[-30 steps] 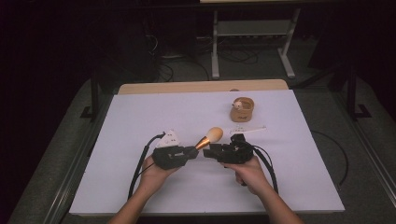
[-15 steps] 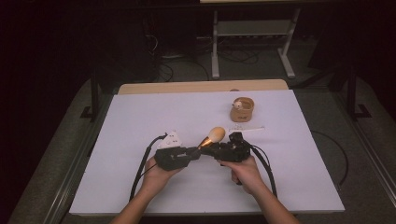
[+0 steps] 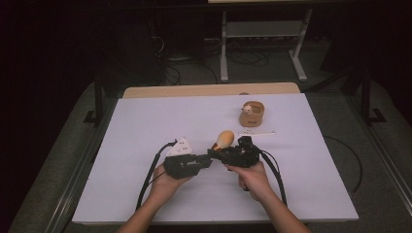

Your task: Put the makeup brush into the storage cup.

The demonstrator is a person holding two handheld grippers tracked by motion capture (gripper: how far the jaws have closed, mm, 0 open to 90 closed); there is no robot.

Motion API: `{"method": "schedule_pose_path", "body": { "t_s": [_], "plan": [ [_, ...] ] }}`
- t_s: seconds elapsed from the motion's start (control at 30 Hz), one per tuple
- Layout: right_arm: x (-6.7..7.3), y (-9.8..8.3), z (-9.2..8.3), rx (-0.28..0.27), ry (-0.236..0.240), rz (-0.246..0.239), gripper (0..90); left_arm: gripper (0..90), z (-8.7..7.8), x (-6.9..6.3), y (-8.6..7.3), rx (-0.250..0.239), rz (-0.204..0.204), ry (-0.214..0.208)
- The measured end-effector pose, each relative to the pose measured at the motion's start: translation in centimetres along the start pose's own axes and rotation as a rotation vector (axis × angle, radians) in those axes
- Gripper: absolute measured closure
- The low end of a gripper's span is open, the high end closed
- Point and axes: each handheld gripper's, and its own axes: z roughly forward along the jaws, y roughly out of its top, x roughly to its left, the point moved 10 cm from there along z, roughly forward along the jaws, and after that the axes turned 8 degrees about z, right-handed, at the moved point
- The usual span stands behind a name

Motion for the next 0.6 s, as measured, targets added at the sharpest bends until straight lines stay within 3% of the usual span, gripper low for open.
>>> {"method": "schedule_pose_path", "body": {
  "t_s": [0.6],
  "plan": [
    [-0.03,-0.01,0.02,0.003,0.003,-0.007,61.7,73.6,0.50,-0.37,-0.17,0.006,0.007,-0.015]
  ]
}}
